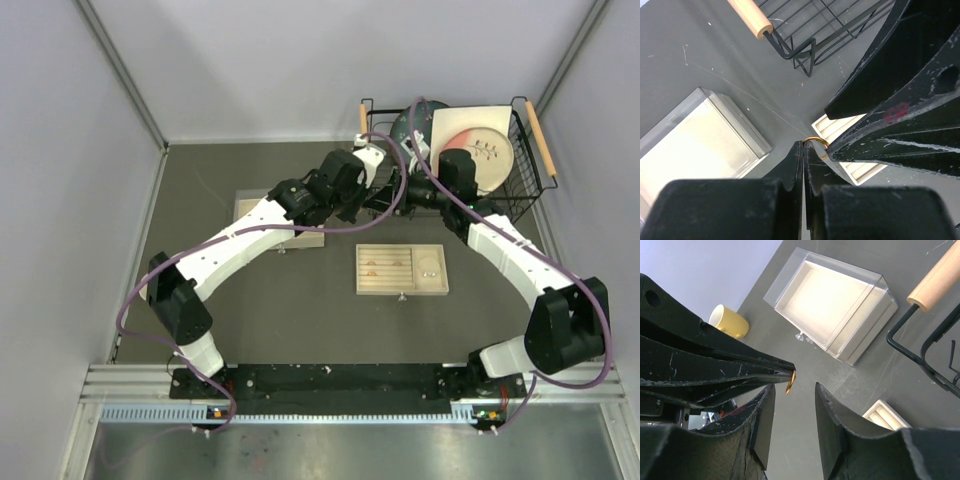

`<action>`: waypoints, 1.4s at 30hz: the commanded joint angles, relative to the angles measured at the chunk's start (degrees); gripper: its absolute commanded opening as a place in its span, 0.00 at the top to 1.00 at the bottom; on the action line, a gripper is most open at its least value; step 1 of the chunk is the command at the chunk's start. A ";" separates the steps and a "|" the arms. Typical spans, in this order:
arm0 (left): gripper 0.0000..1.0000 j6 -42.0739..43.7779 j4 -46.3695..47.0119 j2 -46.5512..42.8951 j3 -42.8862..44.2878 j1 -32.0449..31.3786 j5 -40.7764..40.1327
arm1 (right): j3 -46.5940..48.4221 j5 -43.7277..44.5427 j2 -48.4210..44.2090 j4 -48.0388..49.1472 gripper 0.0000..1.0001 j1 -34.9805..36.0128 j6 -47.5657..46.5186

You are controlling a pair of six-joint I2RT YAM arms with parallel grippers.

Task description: Organize the mixed jewelry

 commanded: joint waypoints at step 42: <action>1.00 -2.63 3.95 -0.96 1.45 -0.18 -1.27 | 0.27 2.64 1.10 4.00 0.92 3.76 -0.59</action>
